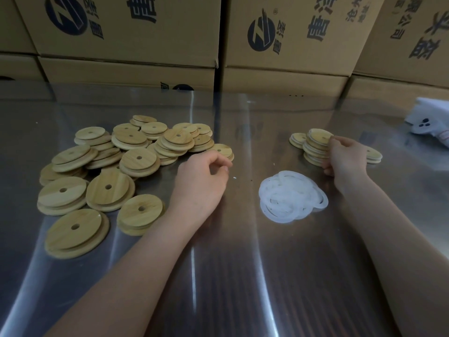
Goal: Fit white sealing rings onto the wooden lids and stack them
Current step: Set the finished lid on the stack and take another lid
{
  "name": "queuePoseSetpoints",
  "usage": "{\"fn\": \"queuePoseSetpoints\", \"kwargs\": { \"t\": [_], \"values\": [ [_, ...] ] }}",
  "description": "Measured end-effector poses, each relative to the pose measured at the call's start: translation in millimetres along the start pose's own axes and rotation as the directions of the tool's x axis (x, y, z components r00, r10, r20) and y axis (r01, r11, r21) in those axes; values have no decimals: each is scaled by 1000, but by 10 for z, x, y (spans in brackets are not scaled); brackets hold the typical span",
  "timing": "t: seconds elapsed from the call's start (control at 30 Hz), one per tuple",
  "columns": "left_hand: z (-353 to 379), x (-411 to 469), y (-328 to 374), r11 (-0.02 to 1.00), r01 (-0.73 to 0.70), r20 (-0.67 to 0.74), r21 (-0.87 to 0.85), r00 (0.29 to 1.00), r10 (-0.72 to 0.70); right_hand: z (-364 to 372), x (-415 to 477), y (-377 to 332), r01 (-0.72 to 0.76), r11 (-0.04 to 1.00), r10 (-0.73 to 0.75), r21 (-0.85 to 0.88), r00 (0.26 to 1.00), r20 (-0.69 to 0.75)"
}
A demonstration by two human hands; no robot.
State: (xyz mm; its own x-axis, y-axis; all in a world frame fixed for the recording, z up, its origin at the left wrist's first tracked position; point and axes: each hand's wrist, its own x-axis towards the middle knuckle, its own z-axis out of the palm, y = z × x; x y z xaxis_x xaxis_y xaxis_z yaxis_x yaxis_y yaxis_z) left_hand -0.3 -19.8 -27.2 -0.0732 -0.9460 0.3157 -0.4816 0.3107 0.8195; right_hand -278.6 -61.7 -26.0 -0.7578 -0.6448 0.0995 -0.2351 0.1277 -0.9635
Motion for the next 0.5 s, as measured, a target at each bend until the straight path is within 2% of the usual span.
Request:
{"fn": "queuePoseSetpoints", "kwargs": {
  "t": [0.13,0.3,0.4,0.5],
  "values": [
    [-58,10,11,998,26,-77,61,997,-21,13,-25,4,17,1000,-17,-3,1000,7],
    [-208,38,36,980,38,-241,198,970,11,26,-117,-72,188,976,-194,-114,980,-45],
    [-324,92,3,922,109,-315,372,949,15,66,-244,-170,308,943,-293,-127,948,122],
    [-401,121,-46,820,261,-318,510,942,-102,86,-417,-246,477,859,-383,-185,839,387]
  ]
}}
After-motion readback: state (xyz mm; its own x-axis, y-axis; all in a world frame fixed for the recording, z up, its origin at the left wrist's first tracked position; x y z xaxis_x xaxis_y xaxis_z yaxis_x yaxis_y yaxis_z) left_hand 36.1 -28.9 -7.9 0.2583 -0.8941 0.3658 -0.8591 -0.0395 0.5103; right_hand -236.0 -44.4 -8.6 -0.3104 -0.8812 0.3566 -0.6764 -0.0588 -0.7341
